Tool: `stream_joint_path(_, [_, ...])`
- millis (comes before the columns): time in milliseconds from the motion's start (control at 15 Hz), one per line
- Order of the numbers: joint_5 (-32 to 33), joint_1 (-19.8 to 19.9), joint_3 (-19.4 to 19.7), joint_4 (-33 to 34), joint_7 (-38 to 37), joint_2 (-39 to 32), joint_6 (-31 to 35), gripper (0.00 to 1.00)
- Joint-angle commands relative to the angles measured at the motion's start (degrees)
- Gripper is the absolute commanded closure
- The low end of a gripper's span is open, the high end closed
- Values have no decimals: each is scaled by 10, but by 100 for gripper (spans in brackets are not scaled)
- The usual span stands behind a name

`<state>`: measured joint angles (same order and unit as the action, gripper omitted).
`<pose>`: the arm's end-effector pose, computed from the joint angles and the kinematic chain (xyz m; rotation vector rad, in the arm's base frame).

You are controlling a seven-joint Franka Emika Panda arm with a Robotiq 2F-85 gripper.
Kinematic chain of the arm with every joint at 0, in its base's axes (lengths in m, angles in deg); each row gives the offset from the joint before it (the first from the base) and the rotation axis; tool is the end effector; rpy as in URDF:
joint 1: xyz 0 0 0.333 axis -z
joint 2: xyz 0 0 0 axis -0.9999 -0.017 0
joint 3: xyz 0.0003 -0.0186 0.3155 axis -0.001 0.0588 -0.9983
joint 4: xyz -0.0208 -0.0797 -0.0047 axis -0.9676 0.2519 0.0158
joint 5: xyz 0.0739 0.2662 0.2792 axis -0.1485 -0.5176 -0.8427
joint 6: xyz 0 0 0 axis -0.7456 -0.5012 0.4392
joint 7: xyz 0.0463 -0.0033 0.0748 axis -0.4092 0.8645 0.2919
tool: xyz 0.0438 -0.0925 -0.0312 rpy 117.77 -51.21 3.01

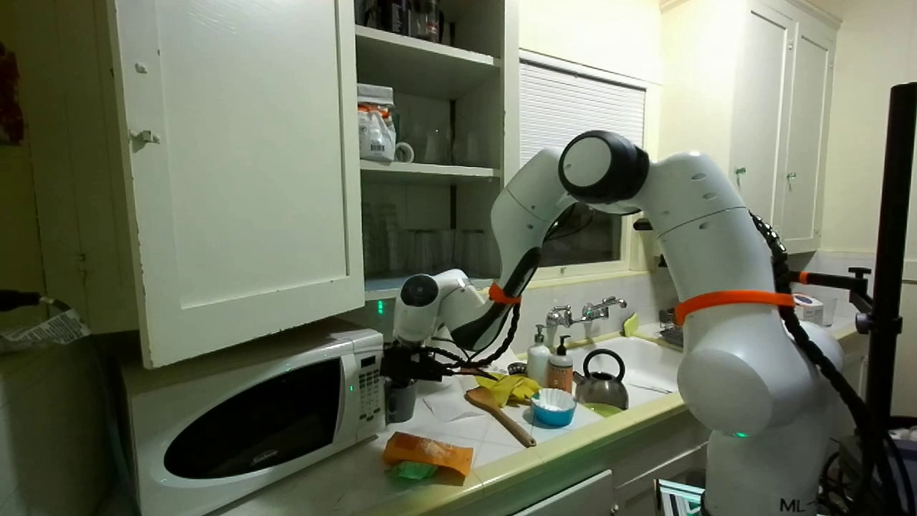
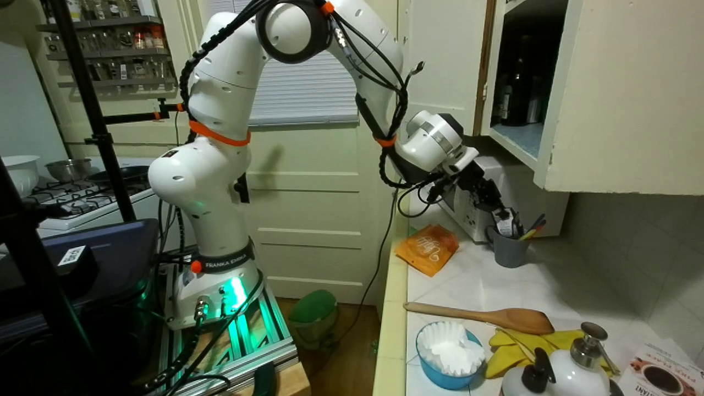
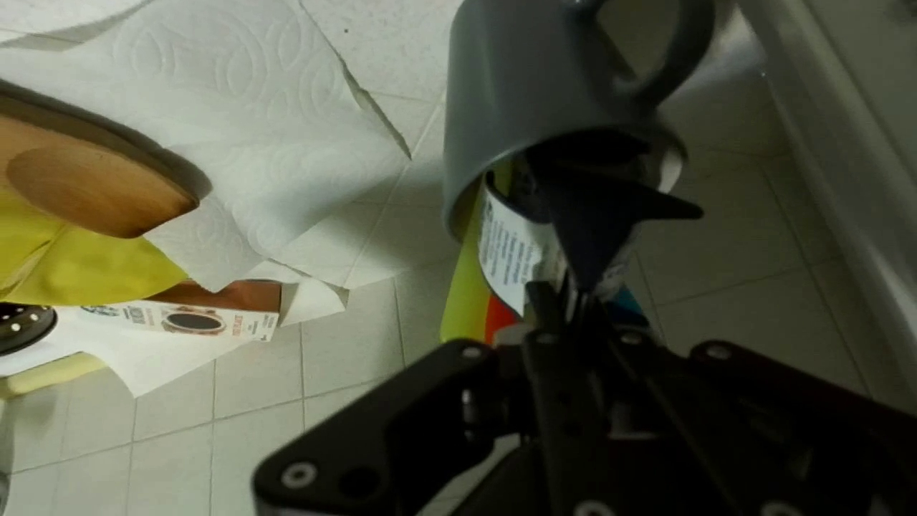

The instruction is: Remove the blue object from the grey mug and put it on the countertop

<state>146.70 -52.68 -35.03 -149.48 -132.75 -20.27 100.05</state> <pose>0.5945 -0.1642 0.2786 2.2425 -1.4111 1.1217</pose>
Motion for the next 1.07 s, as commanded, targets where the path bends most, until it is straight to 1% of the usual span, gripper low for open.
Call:
stream_joint_path(0, [57,-8,-2,-63,-99,73,-18,98])
stream_joint_path(67, [52,-7,-5,-81,-103,90,-22,98])
stream_joint_path(133, [46,-4,-9,-104,-107,112,-11,98])
stream_joint_path(200, [15,-85,75,-123,-102,140,11,98])
stream_joint_path(267, [-10,-98,87,-152,-81,162,3,98])
stream_joint_path(333, [-27,-128,112,-179,-70,182,-14,98])
stream_joint_path(533, [-85,-193,167,-268,-74,251,-88,98])
stream_joint_path(667, [-134,-219,192,-317,-65,282,-137,98])
stream_joint_path(800, [-176,-236,212,-354,-62,300,-185,98])
stream_joint_path(933, [-208,-245,229,-374,-85,302,-224,98])
stream_joint_path(1000, [-214,-245,238,-374,-109,294,-230,98])
